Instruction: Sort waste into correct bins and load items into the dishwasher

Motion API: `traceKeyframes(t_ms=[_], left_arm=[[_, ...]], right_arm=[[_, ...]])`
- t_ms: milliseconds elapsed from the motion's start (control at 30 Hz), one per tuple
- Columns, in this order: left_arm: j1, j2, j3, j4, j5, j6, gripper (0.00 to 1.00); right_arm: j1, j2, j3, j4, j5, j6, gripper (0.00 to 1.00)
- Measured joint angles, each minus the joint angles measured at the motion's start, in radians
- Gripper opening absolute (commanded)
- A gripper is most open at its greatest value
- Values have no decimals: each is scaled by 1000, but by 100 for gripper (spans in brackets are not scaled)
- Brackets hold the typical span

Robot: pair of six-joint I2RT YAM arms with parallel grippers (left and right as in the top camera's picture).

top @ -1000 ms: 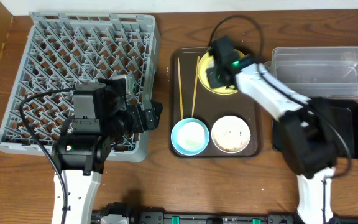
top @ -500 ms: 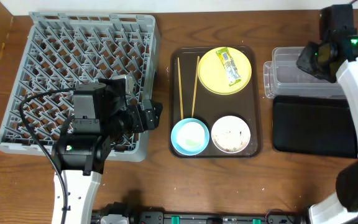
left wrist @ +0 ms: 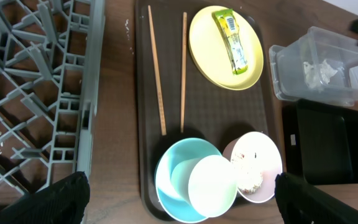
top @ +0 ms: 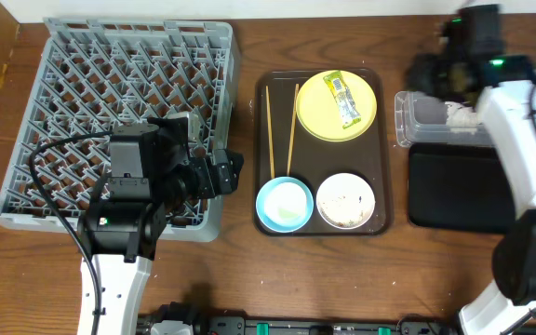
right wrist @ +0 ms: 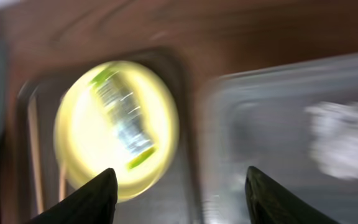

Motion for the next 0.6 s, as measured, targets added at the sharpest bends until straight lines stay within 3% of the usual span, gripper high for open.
traceKeyframes(t_ms=[67, 100, 133, 400, 500, 600], left_arm=[[0, 0, 0, 0, 0, 0, 96], [0, 0, 0, 0, 0, 0, 96], [0, 0, 0, 0, 0, 0, 96], [0, 0, 0, -1, 0, 0, 96], [0, 0, 0, -1, 0, 0, 96], [0, 0, 0, 0, 0, 0, 96]], right_arm=[[93, 4, 0, 10, 5, -54, 68], [136, 10, 0, 21, 17, -71, 77], [201, 28, 0, 43, 46, -92, 78], [332, 287, 5, 236, 221, -137, 76], [323, 360, 4, 285, 256, -140, 61], [313, 392, 4, 296, 286, -132, 26]])
